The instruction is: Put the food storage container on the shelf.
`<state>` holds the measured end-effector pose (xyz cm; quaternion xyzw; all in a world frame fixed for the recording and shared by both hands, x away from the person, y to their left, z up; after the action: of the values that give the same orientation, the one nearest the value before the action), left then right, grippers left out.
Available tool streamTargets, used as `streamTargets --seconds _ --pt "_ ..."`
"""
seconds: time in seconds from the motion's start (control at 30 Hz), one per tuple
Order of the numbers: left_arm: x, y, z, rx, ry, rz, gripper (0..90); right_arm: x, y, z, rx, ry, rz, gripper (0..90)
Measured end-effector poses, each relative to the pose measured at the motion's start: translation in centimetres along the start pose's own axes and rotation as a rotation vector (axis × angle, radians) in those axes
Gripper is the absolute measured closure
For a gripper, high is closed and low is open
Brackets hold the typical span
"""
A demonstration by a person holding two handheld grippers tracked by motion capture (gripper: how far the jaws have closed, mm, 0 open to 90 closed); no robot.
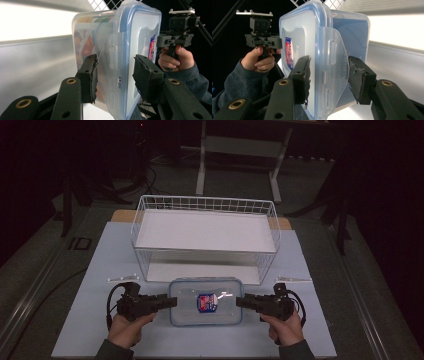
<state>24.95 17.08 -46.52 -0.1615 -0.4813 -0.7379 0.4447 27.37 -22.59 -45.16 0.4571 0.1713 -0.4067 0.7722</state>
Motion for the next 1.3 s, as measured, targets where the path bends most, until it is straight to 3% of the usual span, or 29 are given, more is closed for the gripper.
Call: streamTargets --seconds 0.57,1.3 --pt "4.0 3.1 2.7 0.062 0.052 -0.110 54.2 -2.9 2.6 2.4 0.064 0.003 0.085 53.7" --pt "6.9 7.0 5.7 0.133 0.076 -0.189 54.2 -6.0 6.9 4.7 0.110 -0.012 0.170 53.6"
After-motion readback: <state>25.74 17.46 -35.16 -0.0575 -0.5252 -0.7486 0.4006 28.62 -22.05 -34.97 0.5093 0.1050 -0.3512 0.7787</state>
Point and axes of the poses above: each handheld gripper's, and its own axes: z roughly backward along the jaws, y roughly out of its top, x roughly to its right, the point moved 1 cm from there along -z, roughly forward along the jaws, and after that the axes turned 12 degrees about -x, right-handed, at the moved point
